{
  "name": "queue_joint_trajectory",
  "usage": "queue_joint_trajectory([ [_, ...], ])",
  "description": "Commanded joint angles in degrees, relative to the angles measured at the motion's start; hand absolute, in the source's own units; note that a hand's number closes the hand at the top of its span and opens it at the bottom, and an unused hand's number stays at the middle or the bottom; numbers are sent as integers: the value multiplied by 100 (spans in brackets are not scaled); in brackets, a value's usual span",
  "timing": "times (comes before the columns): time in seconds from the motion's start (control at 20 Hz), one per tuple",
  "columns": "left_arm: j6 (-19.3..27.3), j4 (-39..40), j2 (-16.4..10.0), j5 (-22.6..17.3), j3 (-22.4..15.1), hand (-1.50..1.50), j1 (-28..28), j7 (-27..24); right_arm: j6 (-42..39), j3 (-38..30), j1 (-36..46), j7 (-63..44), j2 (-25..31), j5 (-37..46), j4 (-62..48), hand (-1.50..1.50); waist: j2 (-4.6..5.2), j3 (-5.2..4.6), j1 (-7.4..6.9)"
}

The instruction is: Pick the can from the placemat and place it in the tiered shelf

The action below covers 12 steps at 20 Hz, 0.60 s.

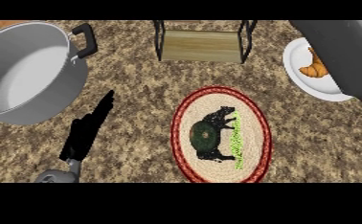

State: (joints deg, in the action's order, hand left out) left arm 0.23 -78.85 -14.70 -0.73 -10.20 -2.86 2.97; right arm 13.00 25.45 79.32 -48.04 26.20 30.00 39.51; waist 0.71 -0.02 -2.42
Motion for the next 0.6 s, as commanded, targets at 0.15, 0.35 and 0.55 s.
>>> queue_joint_trajectory([
  [0.15, -99, -252, -95, 43, 8, 0, 76, 106, 164, -400, 362, 1028, -497, 19, -1623, 150, 49, -1, -129],
  [0.35, -123, 23, 49, 85, -52, 0, 24, -133, 66, -537, 614, 1179, -708, 16, -2262, 150, 102, -7, -215],
  [0.55, -123, -93, -15, 49, 36, 0, -177, 197, 505, -1310, 377, 1647, -928, -731, -2147, 150, 113, 10, -198],
])
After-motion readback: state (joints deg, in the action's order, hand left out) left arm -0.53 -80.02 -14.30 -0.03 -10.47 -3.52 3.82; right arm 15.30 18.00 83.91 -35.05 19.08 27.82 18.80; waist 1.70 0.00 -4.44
